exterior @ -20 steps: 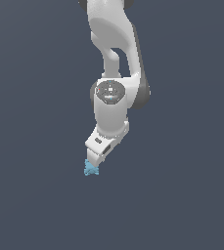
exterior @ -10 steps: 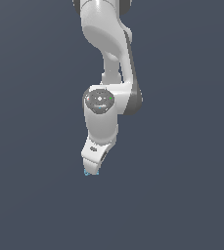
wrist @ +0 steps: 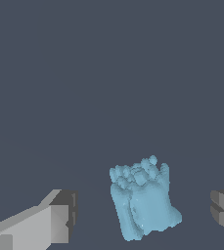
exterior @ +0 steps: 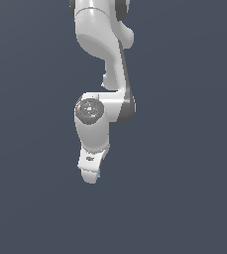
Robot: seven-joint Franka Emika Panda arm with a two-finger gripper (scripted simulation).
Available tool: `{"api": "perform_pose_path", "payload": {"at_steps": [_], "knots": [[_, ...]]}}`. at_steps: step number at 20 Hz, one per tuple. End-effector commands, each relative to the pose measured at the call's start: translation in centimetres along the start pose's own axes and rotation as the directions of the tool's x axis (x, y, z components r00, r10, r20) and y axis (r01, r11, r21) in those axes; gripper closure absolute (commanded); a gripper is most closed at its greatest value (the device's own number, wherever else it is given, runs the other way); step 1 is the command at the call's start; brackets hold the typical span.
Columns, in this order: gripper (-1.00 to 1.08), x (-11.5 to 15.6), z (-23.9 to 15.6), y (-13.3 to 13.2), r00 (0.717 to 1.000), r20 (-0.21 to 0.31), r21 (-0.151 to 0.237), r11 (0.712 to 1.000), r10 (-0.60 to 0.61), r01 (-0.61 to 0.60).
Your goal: Pick up the object and move it to a goal position.
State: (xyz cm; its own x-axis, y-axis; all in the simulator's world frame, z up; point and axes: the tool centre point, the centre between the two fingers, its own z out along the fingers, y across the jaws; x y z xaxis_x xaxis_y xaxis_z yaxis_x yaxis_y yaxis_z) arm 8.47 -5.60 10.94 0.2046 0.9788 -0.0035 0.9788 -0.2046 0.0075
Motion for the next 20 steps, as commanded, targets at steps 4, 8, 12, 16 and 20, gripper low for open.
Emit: {"api": "perform_pose_path", "payload": {"at_steps": [4, 8, 12, 16, 20], "knots": [[-0.92, -1.3, 0.8, 0.7, 0.993, -0.002, 0.003, 0.993, -0.120, 0.120], [-0.92, -2.1, 1.3, 1.1, 0.983, -0.003, 0.005, 0.983, -0.184, 0.184], [-0.92, -2.7, 1.6, 1.3, 0.974, -0.004, 0.006, 0.973, -0.229, 0.229], [-0.92, -3.0, 1.8, 1.5, 0.967, -0.005, 0.006, 0.967, -0.255, 0.255], [-0.92, -3.1, 1.9, 1.5, 0.964, -0.005, 0.006, 0.964, -0.264, 0.264]]}}
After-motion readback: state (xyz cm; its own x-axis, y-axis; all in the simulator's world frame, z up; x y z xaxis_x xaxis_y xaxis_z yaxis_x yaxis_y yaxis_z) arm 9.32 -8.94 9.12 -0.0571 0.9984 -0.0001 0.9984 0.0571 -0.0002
